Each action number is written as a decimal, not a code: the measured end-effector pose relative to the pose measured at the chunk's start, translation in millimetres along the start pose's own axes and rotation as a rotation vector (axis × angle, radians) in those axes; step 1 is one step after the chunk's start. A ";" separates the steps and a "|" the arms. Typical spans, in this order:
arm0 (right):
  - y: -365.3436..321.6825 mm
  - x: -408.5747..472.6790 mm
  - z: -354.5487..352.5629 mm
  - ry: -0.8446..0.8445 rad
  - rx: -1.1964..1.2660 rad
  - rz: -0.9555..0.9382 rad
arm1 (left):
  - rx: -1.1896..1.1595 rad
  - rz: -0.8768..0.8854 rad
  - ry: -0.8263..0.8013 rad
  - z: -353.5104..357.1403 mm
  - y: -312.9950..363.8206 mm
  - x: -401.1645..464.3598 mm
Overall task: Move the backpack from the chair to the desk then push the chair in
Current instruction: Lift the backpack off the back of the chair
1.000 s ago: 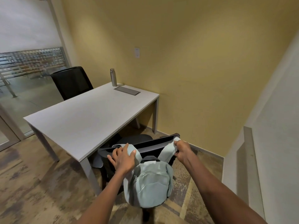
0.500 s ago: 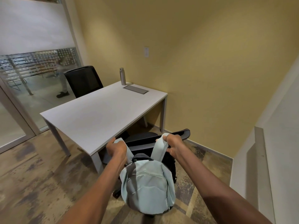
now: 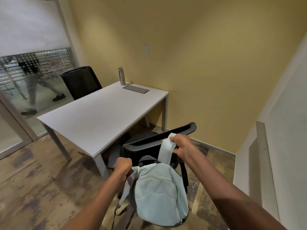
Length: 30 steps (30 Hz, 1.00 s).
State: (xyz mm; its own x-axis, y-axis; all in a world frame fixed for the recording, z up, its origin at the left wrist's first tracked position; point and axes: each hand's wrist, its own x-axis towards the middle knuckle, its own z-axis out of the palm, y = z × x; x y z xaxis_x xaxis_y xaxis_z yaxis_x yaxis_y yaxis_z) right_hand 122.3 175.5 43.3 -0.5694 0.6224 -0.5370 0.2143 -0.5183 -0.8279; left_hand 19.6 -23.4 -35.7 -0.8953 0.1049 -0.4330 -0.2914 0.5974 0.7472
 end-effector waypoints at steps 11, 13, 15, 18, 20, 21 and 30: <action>-26.0 -35.5 -43.9 0.141 0.047 -0.094 | 0.418 0.721 -0.466 49.8 29.6 -50.0; -31.4 -38.8 -59.4 0.188 0.024 -0.109 | 0.394 0.741 -0.486 57.5 43.4 -50.8; -36.3 -40.1 -75.1 0.230 0.021 -0.112 | 0.317 0.724 -0.541 66.2 57.0 -53.8; -47.6 -40.8 -96.2 0.281 0.006 -0.112 | 0.208 0.660 -0.665 88.0 76.7 -70.1; -57.6 -40.5 -110.6 0.308 -0.060 -0.127 | 0.150 0.634 -0.722 103.7 90.8 -82.6; -61.8 -40.8 -118.5 0.316 -0.100 -0.139 | 0.161 0.653 -0.723 110.2 97.8 -86.7; -47.7 -27.3 -179.9 0.067 -1.197 -0.435 | 0.272 0.812 -0.705 146.5 151.3 -114.4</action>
State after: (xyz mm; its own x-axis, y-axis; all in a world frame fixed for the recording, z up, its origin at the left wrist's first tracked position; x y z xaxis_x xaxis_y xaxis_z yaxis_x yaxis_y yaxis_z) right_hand 270.4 288.8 68.3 -0.7386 0.6539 -0.1640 0.6199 0.5632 -0.5465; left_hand 127.3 171.6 53.0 -0.3690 0.9218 -0.1189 0.4563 0.2911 0.8408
